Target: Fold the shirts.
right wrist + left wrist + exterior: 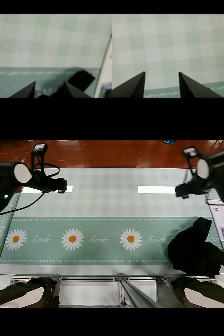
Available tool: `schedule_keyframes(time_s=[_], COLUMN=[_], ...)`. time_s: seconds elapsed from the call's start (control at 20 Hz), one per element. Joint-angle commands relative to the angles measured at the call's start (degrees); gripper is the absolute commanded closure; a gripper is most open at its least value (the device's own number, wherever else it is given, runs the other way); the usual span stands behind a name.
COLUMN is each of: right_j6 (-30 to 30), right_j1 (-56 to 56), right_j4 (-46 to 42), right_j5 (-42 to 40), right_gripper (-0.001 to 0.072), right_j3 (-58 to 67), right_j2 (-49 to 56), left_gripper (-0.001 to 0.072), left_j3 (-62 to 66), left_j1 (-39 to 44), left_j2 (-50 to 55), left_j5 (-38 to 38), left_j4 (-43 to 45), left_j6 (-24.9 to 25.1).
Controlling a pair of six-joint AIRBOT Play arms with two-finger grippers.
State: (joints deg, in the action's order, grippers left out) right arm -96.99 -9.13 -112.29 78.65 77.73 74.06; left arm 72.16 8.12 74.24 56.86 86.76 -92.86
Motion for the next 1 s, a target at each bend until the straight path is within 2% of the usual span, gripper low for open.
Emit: schedule_keyframes(time_s=[0.0,0.15,0.35,0.65,0.85,0.9,0.95], right_j6=[-5.79,-8.00,-7.30,-5.25,-4.59,-4.09,-2.80], right_j1=[3.87,8.22,14.27,21.66,21.75,21.75,21.75], right_j4=[-2.12,3.52,9.01,10.01,13.64,15.41,17.46], right_j5=[4.46,4.26,2.03,-5.42,-10.56,-12.17,-13.29], right_gripper=[0.0302,0.0302,0.0302,0.0302,0.0303,0.0322,0.0454], right_j3=[-13.27,-28.68,-41.35,-46.56,-46.56,-46.53,-46.47], right_j2=[-14.56,-24.59,-26.12,-18.58,-10.86,-9.51,-8.83], left_gripper=[0.0200,0.0200,0.0200,0.0200,0.0200,0.0201,0.0201], left_j3=[-4.42,-14.36,-24.46,-27.19,-27.21,-27.19,-27.19], left_j1=[-2.84,-1.11,3.91,5.07,5.01,5.01,5.01], left_j2=[-4.57,-10.14,-11.78,-11.69,-11.69,-11.69,-11.74], left_j5=[4.68,4.46,0.96,-2.69,-3.74,-3.74,-3.74], left_j4=[-5.99,-17.90,-19.52,-19.52,-19.54,-19.76,-19.74], left_j6=[4.20,10.10,10.12,10.14,10.10,9.62,9.49])
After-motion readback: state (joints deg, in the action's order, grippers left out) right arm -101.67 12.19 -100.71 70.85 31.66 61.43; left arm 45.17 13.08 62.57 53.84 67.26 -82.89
